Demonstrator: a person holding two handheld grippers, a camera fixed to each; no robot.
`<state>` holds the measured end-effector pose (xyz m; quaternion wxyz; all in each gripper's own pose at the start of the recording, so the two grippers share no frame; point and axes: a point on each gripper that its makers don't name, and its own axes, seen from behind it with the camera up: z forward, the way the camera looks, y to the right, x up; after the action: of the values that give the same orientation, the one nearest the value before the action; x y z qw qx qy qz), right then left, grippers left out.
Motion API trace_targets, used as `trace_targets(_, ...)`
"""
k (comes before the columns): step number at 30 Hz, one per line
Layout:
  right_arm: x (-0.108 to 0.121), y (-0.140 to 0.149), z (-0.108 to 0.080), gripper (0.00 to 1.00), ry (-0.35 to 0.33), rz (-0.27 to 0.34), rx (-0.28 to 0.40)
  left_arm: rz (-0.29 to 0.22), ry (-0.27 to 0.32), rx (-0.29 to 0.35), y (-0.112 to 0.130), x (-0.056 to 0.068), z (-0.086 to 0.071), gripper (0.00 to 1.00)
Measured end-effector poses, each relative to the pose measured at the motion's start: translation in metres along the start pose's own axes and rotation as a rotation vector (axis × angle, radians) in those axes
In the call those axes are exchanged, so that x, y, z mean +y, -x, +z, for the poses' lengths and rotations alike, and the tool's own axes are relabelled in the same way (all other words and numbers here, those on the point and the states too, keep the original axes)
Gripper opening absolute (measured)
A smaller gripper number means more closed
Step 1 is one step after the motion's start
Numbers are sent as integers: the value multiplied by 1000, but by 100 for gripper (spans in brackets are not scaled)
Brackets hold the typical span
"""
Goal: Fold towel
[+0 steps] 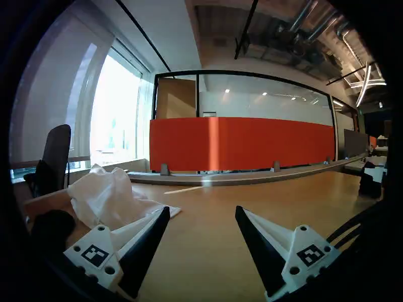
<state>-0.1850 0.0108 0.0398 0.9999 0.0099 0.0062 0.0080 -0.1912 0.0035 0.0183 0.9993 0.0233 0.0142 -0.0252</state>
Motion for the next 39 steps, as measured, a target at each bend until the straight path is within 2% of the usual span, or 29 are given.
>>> trace_targets(6, -5, 1, -2, 98, -9, -19, 4, 0, 0, 0, 0, 0, 0, 96)
trace_targets(39, -4, 4, -1, 100, -5, -17, 3, 0, 0, 0, 0, 0, -1, 96)
